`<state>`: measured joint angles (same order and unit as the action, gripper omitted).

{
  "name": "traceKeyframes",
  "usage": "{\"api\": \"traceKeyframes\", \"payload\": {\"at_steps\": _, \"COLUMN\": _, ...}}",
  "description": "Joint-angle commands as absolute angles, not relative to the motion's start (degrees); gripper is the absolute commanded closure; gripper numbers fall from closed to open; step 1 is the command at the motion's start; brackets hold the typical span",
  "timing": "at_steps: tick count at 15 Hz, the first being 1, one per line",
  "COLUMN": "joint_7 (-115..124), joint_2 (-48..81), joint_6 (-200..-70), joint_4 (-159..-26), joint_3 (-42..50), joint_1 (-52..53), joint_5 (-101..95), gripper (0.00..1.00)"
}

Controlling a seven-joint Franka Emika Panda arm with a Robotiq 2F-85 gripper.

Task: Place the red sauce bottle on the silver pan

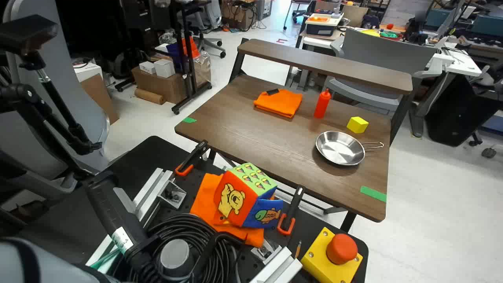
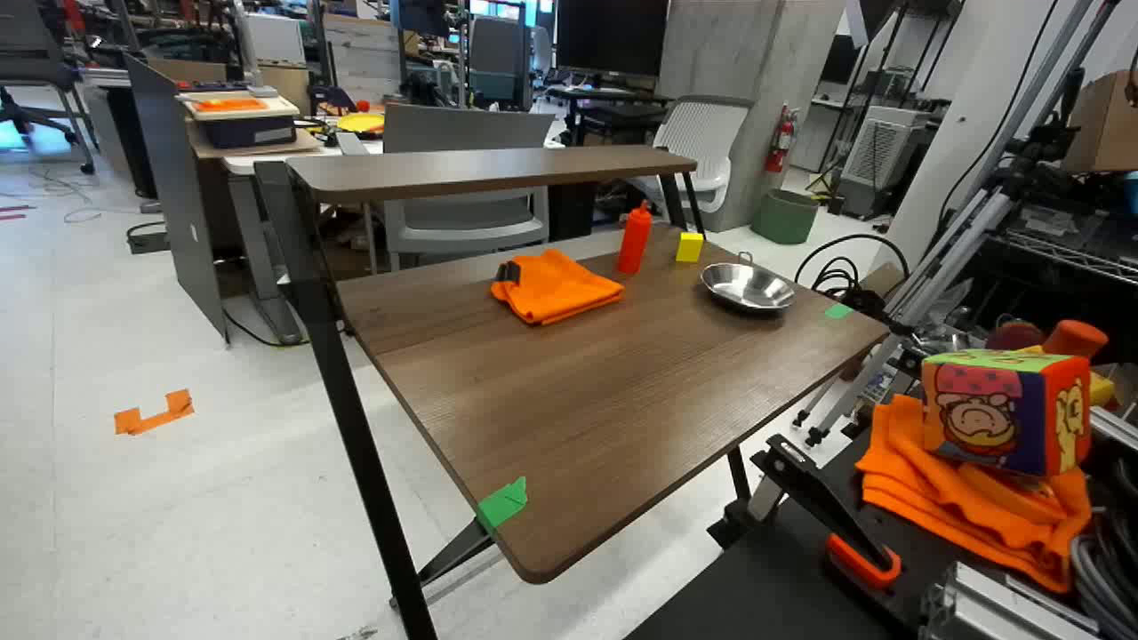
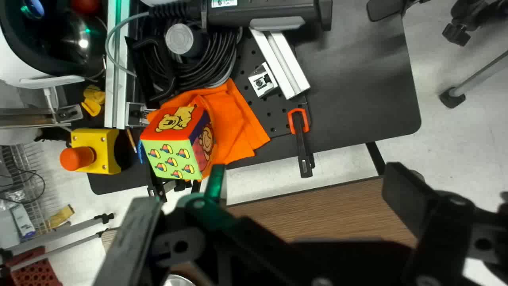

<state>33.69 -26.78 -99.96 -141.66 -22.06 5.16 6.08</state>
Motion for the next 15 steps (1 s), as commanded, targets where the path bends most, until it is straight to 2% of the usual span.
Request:
{"api": "traceKeyframes", "payload": {"at_steps": 1, "joint_7": 34.23, "joint_2": -26.51, "joint_6": -99.88, "joint_4": -141.57, "joint_3": -20.74, "joint_1": 6.61, "joint_5": 5.53, "gripper": 0.0}}
{"api": "traceKeyframes", "payload": {"at_steps": 8, "joint_7": 35.03, "joint_2": -26.14, "joint_6": -101.05, "joint_4": -141.56, "joint_3": -20.88, "joint_1": 6.2, "joint_5": 5.25, "gripper": 0.0}}
{"api": "traceKeyframes", "payload": {"at_steps": 11, "joint_7": 36.28, "joint_2": -22.02, "joint_6": -102.2, "joint_4": -138.92, "joint_3": -19.4, "joint_1": 4.34, "joint_5": 5.05, "gripper": 0.0}}
{"api": "traceKeyframes", "payload": {"at_steps": 15, "joint_7": 34.88, "joint_2": -14.9, "joint_6": -110.99, "joint_4": -135.43, "joint_3": -14.77, "joint_1": 1.68, "joint_5": 5.41, "gripper": 0.0}}
